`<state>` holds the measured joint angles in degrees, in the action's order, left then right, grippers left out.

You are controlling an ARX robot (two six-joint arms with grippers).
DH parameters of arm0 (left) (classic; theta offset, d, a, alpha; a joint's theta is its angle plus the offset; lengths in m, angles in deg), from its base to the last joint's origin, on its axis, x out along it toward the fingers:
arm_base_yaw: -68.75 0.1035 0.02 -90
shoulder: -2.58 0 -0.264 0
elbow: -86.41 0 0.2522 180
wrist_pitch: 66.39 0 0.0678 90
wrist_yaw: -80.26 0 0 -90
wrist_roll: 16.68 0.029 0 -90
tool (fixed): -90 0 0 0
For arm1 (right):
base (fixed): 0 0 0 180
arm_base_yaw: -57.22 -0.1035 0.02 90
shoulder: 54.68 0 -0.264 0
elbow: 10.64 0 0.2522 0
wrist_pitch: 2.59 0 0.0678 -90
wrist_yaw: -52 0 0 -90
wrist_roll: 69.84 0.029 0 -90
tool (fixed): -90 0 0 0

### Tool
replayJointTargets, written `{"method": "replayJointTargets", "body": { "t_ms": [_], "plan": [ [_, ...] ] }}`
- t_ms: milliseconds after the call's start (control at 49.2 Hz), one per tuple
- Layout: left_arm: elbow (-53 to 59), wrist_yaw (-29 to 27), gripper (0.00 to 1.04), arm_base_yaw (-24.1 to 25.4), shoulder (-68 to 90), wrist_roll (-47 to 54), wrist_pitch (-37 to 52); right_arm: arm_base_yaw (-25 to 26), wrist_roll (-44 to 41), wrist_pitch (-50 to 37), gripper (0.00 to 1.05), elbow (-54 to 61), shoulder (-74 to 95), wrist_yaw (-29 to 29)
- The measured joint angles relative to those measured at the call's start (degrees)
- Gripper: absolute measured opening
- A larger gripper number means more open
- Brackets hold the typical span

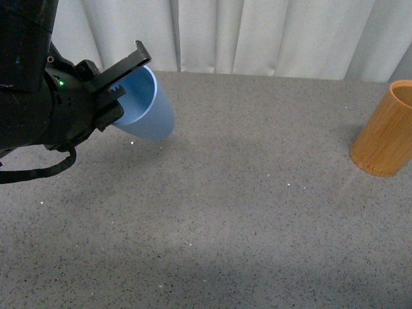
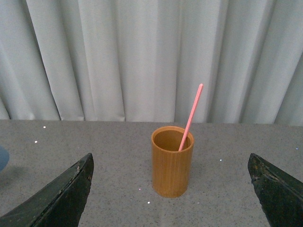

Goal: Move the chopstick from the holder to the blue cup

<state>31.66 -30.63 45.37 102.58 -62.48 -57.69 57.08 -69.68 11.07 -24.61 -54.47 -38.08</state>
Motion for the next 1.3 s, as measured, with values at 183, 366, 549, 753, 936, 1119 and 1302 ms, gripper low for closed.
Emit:
{"method": "replayJointTargets", "body": {
  "t_ms": [183,366,549,753,936,1119,1302],
  "plan": [
    [0.1,-0.4,0.04,-2.1,-0.8,-1.0,-0.1,0.0,0.0,0.0,0.95,0.0,0.0,0.0],
    [-2.0,0.2,0.04,-4.8,1.4,-2.5,-0.1,0.0,0.0,0.0,0.95,0.0,0.0,0.0],
    [-6.3,2.8,0.04,-7.3,5.6,-3.5,-0.4,0.0,0.0,0.0,0.95,0.0,0.0,0.0],
    [-9.1,4.7,0.04,-8.3,8.9,-2.9,-1.5,0.0,0.0,0.0,0.95,0.0,0.0,0.0],
    [-9.1,5.3,0.04,-8.7,9.6,-2.3,-1.8,0.0,0.0,0.0,0.95,0.0,0.0,0.0],
    [-9.2,7.0,0.04,-10.1,10.8,-2.2,-1.9,0.0,0.0,0.0,0.95,0.0,0.0,0.0],
    [-10.9,7.9,0.04,-11.9,12.3,-1.9,-2.4,0.0,0.0,0.0,0.95,0.0,0.0,0.0]
  ]
}}
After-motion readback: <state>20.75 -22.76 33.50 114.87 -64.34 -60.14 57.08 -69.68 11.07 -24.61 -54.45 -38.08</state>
